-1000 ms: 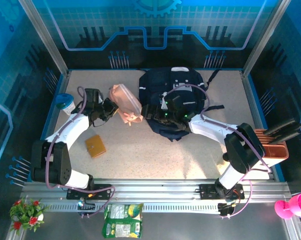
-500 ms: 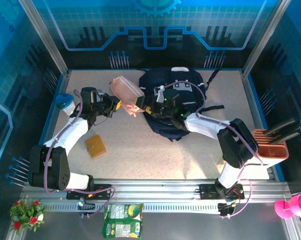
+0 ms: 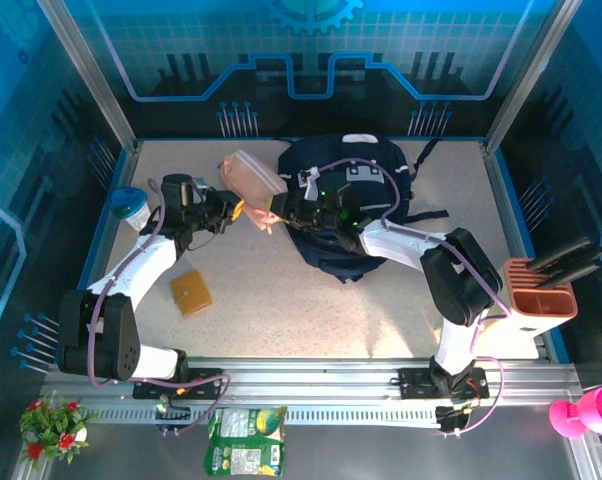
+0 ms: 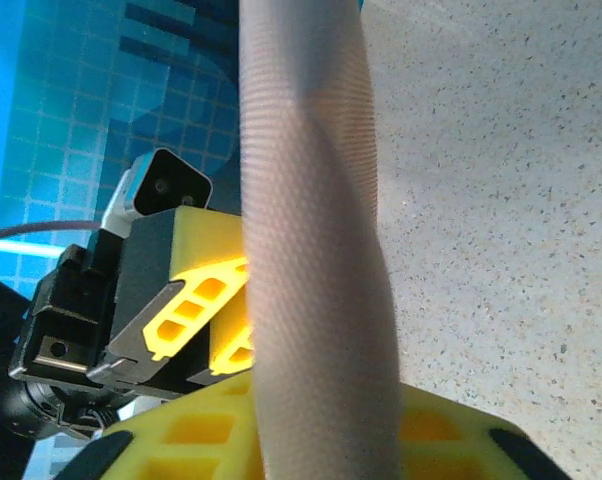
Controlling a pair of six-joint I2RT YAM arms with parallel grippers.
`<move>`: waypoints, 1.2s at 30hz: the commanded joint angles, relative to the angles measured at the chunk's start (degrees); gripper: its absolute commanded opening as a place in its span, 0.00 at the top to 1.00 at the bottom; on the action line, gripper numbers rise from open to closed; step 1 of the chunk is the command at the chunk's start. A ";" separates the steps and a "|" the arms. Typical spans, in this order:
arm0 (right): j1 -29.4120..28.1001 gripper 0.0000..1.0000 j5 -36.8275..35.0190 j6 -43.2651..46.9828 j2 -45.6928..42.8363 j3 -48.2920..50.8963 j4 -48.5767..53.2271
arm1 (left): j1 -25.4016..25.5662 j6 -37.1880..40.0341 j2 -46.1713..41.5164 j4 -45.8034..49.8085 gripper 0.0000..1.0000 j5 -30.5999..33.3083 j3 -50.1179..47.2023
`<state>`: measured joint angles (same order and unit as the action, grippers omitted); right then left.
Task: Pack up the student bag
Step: Pass the pencil pouch, then open the student bag at the top-center of the table.
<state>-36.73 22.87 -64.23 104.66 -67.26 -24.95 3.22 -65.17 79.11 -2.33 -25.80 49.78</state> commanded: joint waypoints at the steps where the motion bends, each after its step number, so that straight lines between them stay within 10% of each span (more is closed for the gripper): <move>1: 0.11 0.84 -1.23 2.95 -2.13 -0.60 1.94 | 0.76 7.05 -1.77 4.33 0.62 0.56 3.00; 7: 3.06 0.91 -7.76 12.08 -11.94 2.90 11.91 | 5.48 25.91 1.65 20.21 0.25 6.73 11.87; 15: 11.39 0.92 -17.30 20.99 -28.41 7.99 28.91 | 15.96 39.80 10.28 27.49 0.03 13.23 22.99; 36: 33.61 0.93 -15.76 24.24 -51.15 16.55 45.17 | 39.61 76.77 41.80 47.12 0.14 37.81 57.91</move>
<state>-4.27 5.19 -41.04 55.13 -50.94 20.49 42.09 4.47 117.67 37.87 7.01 102.02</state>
